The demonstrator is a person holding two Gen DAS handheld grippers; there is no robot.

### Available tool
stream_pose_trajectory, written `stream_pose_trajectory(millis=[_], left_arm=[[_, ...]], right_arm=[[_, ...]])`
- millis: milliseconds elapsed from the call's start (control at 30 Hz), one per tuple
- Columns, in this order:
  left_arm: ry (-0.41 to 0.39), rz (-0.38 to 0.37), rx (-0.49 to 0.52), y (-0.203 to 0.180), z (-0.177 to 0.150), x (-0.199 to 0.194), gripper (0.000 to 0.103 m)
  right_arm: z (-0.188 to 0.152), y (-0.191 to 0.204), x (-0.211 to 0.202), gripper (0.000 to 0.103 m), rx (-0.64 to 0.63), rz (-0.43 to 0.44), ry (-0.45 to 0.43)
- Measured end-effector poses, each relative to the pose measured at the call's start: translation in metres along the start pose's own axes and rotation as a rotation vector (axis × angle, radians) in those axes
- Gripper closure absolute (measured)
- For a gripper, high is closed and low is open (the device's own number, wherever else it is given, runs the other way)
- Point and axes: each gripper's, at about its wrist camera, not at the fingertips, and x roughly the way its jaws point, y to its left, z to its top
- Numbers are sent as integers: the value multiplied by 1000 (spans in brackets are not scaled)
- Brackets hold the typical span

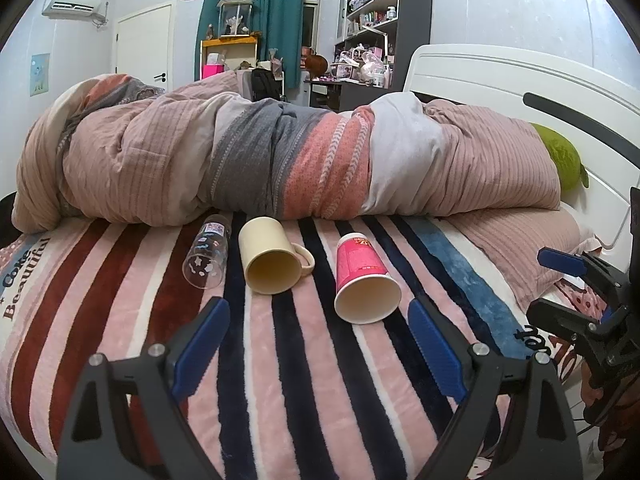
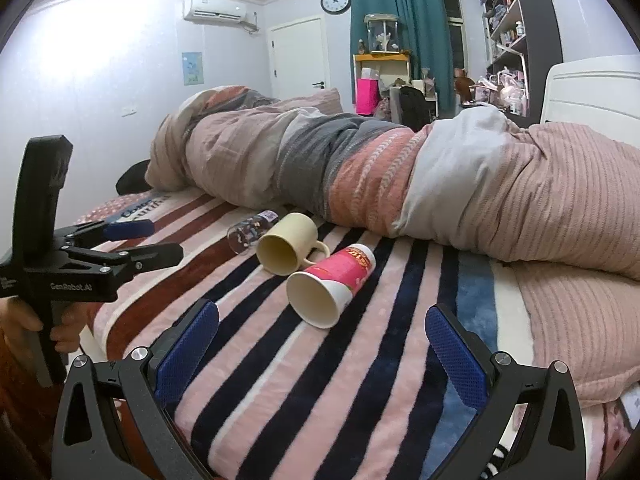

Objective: Flip cup upside down

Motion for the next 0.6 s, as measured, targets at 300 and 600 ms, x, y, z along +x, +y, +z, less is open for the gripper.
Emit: stream_pose_trajectory(millis=[300, 600], left_arm=[[0, 4, -4, 0, 1, 0, 14], [1, 5, 0, 3, 2, 0, 14]], right_arm=[[1, -7, 2, 0, 28, 4, 19], [-1, -11, 7, 0, 44, 14, 38]])
